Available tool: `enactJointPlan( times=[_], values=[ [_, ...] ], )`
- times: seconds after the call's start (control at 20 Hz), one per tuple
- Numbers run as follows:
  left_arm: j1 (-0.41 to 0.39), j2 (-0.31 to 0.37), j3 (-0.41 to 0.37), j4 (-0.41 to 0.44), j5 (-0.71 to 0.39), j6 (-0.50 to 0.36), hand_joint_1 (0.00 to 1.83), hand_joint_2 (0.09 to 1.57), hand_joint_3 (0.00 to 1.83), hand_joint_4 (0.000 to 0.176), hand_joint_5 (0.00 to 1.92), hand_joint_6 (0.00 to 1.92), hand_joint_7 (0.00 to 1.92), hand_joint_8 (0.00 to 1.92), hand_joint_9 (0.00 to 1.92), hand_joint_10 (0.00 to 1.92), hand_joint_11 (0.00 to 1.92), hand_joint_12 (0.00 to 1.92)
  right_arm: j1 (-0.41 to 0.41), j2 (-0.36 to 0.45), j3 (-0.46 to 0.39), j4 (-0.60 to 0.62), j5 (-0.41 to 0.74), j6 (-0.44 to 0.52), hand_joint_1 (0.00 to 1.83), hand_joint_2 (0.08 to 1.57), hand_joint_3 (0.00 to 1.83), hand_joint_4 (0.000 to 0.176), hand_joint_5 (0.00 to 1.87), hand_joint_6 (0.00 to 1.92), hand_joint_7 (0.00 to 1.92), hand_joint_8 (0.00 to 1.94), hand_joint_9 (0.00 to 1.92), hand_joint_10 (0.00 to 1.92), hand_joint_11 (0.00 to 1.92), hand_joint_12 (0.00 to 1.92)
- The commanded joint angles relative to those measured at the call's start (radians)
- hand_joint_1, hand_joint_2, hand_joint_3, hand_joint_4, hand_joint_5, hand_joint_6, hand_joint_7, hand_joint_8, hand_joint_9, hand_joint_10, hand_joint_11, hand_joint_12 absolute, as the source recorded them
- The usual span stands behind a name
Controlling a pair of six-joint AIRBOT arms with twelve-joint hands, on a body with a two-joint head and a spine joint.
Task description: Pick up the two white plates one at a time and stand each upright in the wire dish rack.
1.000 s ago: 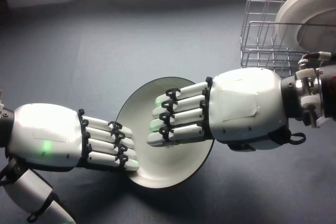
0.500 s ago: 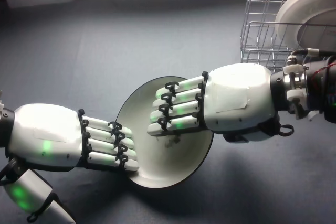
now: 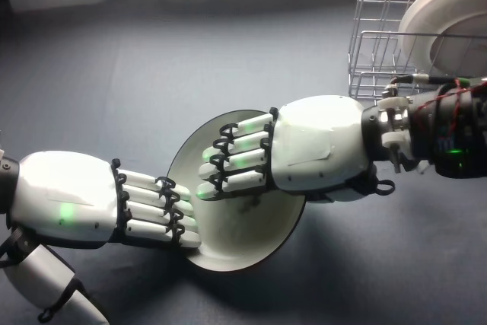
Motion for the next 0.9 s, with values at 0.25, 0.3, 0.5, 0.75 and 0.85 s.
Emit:
enactJointPlan(
  times=[0.25,0.3,0.5,0.75,0.85],
  values=[
    [0.008,-0.002,0.007,-0.005,-0.026,-0.011,0.0,1.08,0.0,0.0,0.08,0.0,0.05,0.0,0.03,0.0,0.0,0.03,0.025,-0.045,0.038,0.043,0.046,-0.006,1.29,1.09,0.0,0.0,0.4,0.02,0.41,0.01,0.38,0.03,0.02,1.1],
    [0.008,-0.002,0.007,-0.005,-0.026,-0.011,0.0,1.08,0.0,0.0,0.08,0.0,0.05,0.0,0.03,0.0,0.0,0.02,0.025,-0.047,0.039,0.043,0.044,-0.006,1.28,1.07,0.0,0.0,0.46,0.01,0.48,0.01,0.44,0.02,0.05,1.12],
    [0.008,-0.002,0.007,-0.005,-0.027,-0.012,0.0,1.07,0.0,0.0,0.08,0.0,0.05,0.0,0.02,0.0,0.01,0.0,0.025,-0.054,0.043,0.043,0.038,-0.008,1.3,1.04,0.0,0.0,0.77,0.02,0.82,0.01,0.77,0.03,0.33,1.17],
    [0.008,-0.002,0.007,-0.005,-0.027,-0.012,0.0,1.07,0.0,0.0,0.08,0.01,0.05,0.01,0.03,0.01,0.02,0.01,0.023,-0.054,0.046,0.043,0.037,-0.009,1.23,1.09,0.0,0.009,1.0,0.91,1.1,0.79,1.19,0.08,0.66,1.14],
    [0.007,-0.001,0.007,-0.005,-0.028,-0.014,0.0,1.08,0.0,0.0,0.08,0.0,0.05,0.01,0.03,0.01,0.02,0.01,0.024,-0.053,0.046,0.043,0.042,-0.009,1.38,1.06,0.0,0.0,1.03,0.8,1.16,0.68,1.01,1.03,0.71,1.15]
  ],
)
